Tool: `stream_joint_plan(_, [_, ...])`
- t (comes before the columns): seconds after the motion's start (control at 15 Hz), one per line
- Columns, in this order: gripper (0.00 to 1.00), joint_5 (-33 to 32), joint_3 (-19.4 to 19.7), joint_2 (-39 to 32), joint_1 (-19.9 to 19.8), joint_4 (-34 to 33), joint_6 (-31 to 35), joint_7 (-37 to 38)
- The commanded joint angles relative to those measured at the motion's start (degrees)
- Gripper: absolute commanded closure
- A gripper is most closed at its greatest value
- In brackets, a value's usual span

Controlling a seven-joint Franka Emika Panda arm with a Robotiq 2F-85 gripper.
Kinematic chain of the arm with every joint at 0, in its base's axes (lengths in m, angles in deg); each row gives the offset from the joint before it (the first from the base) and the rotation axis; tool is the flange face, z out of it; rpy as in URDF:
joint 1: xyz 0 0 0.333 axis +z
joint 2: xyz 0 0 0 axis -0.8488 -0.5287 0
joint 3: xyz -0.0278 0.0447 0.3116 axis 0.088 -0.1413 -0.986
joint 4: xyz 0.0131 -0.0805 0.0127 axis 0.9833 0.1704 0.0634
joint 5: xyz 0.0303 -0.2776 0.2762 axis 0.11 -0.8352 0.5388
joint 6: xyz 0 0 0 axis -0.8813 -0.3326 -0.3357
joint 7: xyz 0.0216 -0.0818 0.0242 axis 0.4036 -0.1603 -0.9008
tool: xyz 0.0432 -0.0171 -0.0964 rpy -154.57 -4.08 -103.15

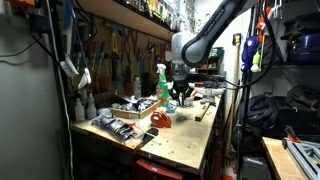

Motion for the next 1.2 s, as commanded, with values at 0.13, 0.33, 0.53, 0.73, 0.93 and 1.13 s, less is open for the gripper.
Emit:
stream_joint_plan(0.13, [0.41, 1.84, 0.77, -0.32, 1.82, -0.45, 0.3, 0.39])
stream_joint_plan(0.33, [0.19, 2.36, 0.73, -0.01, 2.22, -1.21, 0.6, 0.5])
stream_joint_plan(0.53, [0.07, 1.85, 0.99, 0.02, 2.42, -2.41, 0.79, 1.12])
stream_joint_plan(0.73, [0.07, 1.82, 1.64, -0.29, 2.1, -3.93, 0.64, 2.63])
stream_joint_plan(0.93, [0.09, 1.41, 2.97, -1.4, 1.68, -6.02, -0.27, 5.17])
stream_joint_plan(1.13, [0.01, 1.63, 3.38, -0.71, 1.79, -5.68, -0.11, 3.62])
